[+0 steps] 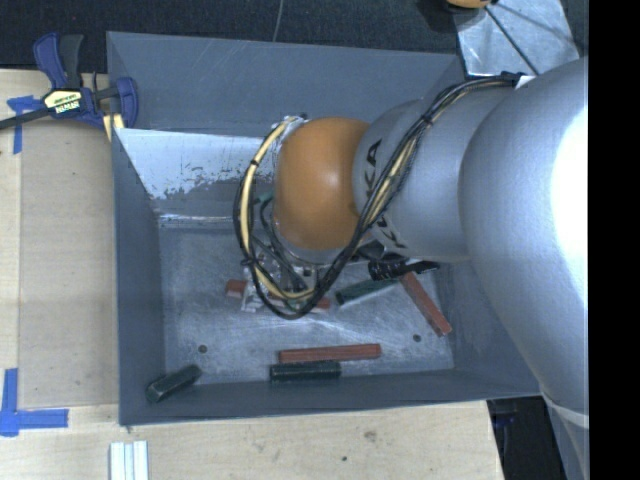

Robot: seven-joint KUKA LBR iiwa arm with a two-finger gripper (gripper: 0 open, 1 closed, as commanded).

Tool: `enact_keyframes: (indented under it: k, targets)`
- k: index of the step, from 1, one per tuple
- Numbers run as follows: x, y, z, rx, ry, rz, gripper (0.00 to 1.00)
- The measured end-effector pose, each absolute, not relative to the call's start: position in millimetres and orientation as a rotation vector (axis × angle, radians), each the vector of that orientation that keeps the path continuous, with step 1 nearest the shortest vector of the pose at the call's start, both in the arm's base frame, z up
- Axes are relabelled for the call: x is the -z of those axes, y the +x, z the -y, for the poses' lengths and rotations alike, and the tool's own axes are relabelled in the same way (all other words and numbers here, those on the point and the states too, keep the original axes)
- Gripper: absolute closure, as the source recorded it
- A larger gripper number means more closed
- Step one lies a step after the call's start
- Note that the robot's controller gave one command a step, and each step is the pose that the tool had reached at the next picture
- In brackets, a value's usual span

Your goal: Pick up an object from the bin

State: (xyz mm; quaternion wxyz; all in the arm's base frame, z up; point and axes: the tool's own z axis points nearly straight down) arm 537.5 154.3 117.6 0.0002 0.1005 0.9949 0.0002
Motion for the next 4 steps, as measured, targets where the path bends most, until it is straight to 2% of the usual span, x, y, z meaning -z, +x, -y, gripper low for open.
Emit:
enact_keyframes:
  k: [2,4]
  targets:
    - [-131.5,537.7,-153.9,-0.002,0.316,-3.123,1.00]
    - [-163.0,538.1,-153.8,-0.002,0.316,-3.123,1.00]
